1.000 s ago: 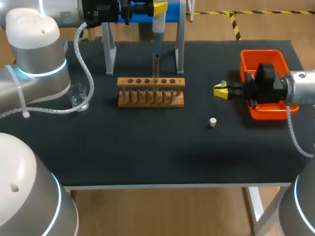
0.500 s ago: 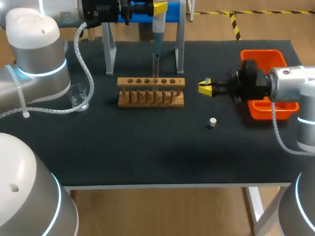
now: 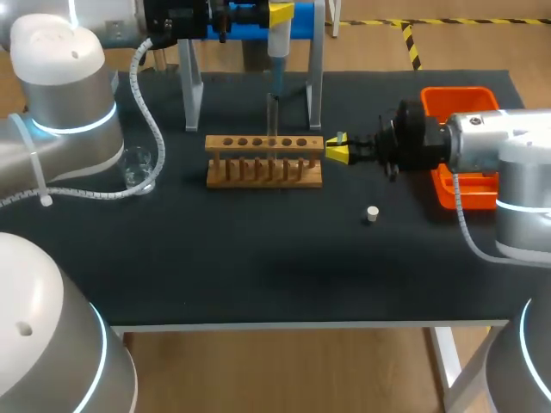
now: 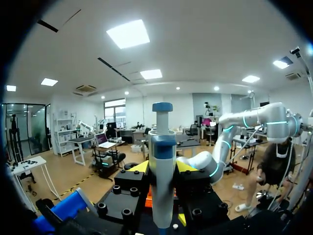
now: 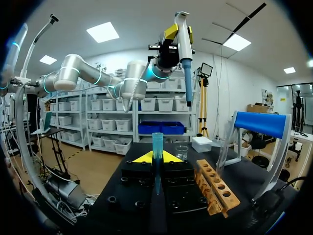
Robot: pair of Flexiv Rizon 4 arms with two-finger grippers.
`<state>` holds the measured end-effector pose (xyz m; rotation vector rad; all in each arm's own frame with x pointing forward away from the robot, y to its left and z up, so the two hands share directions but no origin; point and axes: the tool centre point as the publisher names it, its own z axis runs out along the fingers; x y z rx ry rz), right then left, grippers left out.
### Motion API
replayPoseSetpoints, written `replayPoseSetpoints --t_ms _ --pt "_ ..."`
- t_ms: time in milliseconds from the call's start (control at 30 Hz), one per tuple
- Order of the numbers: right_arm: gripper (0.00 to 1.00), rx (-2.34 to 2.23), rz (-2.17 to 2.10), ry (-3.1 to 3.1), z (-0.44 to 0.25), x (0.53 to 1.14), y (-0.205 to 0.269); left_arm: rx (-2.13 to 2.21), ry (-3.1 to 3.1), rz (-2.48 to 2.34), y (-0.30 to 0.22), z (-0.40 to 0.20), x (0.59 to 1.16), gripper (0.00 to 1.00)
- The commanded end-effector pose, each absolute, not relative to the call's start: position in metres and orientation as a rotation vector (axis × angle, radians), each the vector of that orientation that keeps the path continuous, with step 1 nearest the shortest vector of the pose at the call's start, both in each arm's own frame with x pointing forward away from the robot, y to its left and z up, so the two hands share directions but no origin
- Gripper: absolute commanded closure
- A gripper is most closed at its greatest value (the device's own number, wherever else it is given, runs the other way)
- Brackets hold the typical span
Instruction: Invert the test tube, pick up the pipette, mount the tip to pipette, aspirate from beaker and dispense into the tube, eject the tip, return the pipette, and cap with the stopper.
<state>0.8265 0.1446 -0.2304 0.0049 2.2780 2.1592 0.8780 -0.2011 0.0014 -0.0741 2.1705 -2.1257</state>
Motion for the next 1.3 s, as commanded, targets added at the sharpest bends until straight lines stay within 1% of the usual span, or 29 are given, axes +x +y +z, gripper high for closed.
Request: replayPoseSetpoints --t_ms 33,900,1300 --pt "1.00 0.002 2.163 2.278 -0.233 0.828 0.148 -0.085 2.170 -2.132 -0.204 0.001 0.875 1.00" --pt "1.00 -0.019 2.157 2.264 -0.231 0.821 0.156 -0.154 2.143 -2.177 -0.201 -0.001 0.858 1.00" --pt "1.00 -0.092 2.078 2.296 -0.234 0.843 0.168 -0.154 2.143 -2.177 -0.201 -0.001 0.858 1.00"
